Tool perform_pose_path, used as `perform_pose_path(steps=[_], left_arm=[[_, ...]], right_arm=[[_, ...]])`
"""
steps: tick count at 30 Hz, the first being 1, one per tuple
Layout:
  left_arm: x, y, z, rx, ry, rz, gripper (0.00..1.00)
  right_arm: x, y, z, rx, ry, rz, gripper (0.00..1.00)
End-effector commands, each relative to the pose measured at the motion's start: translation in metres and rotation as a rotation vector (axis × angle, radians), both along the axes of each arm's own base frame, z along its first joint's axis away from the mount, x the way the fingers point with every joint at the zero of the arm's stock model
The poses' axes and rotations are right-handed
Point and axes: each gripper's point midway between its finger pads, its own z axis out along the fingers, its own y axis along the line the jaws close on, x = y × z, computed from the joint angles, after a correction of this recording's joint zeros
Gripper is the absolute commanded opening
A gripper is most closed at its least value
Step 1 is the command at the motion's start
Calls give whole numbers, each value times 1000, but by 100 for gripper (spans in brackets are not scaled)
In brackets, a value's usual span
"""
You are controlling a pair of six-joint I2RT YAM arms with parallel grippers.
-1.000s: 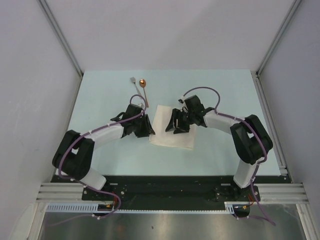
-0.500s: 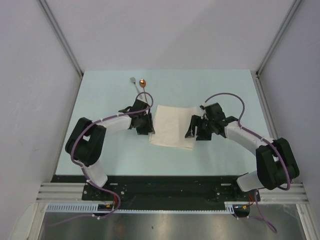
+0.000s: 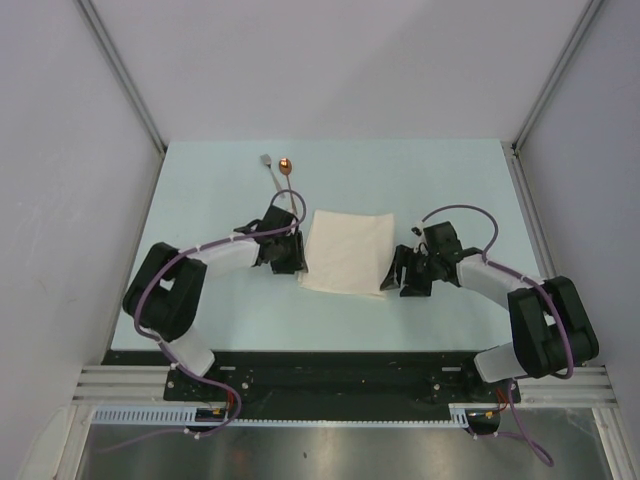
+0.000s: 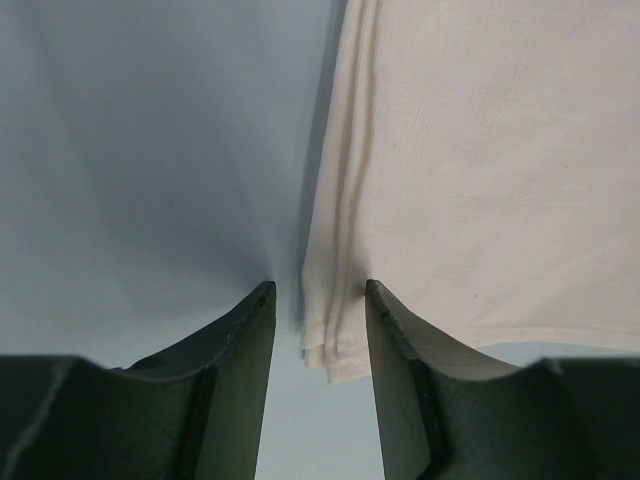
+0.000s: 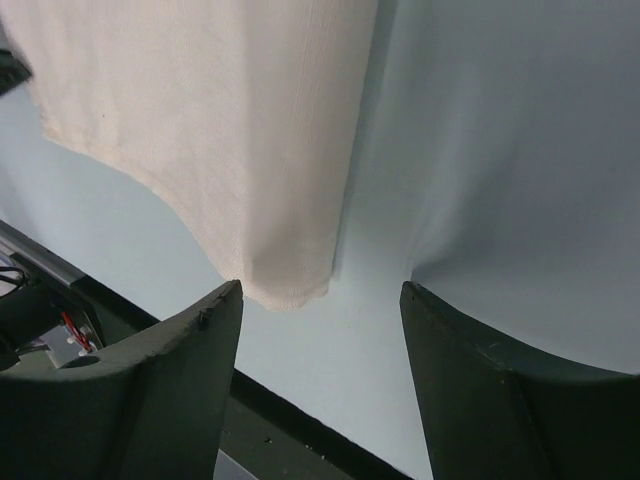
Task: Fold the napkin into a case and place the utensils inside
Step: Fold the rectangle-folded napkin at the center of the board, then smooth out the square-folded napkin at the center of the board.
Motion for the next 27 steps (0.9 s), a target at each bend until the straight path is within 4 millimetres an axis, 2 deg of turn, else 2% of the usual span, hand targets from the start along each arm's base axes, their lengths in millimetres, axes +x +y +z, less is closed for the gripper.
perform_pose_path(steps=[1, 2, 3, 7, 13, 21, 27], left_arm=[[-22, 13, 14, 71, -61, -4, 46], [-26, 17, 15, 82, -80, 7, 46], [-23, 17, 28, 67, -124, 20, 46], [-35, 6, 34, -4, -92, 26, 45], [-45, -11, 20, -88, -1, 27, 41], [-43, -15, 12, -84, 37, 52, 38], [-43, -20, 4, -104, 61, 55, 31]], right_arm=[[11, 0, 13, 37, -79, 6, 69], [11, 1, 13, 39, -79, 4, 69], [11, 0, 12, 40, -76, 2, 68], [11, 4, 11, 66, -71, 1, 67], [9, 4, 10, 67, -67, -1, 66], [5, 1, 13, 64, -83, -9, 66], [5, 0, 12, 67, -83, -12, 65]])
